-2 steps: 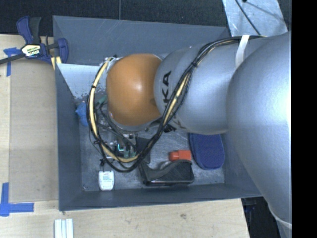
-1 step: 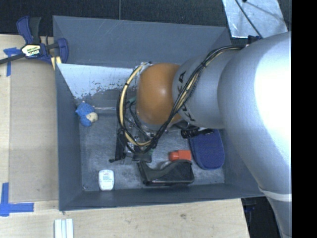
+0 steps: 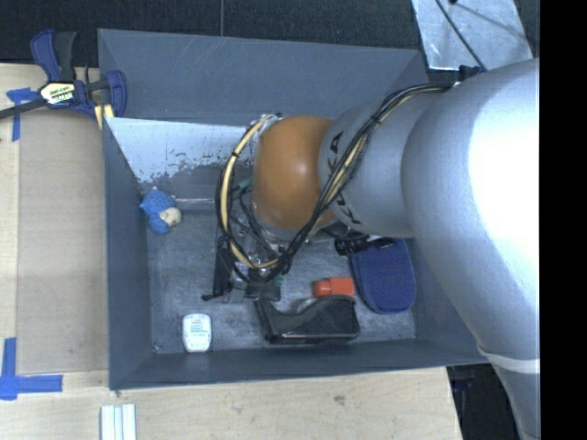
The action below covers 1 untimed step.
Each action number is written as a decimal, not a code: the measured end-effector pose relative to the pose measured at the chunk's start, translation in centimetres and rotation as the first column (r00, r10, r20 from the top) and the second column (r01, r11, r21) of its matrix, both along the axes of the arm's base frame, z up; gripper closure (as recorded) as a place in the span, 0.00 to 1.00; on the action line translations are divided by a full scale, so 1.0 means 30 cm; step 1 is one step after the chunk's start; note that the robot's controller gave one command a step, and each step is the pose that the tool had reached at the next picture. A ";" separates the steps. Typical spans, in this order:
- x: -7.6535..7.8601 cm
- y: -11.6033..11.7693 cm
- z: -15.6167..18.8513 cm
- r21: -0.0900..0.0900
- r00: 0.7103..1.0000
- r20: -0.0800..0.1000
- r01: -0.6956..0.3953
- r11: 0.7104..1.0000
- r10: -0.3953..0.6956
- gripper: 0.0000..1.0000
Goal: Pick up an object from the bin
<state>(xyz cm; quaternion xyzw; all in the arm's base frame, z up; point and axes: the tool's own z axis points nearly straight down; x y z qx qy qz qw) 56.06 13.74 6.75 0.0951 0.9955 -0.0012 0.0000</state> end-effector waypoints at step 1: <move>0.002 -0.001 0.001 0.001 1.000 0.001 0.002 1.000 -0.002 0.00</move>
Offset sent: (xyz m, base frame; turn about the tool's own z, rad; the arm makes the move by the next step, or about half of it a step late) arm 0.0000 0.0000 0.0000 0.0000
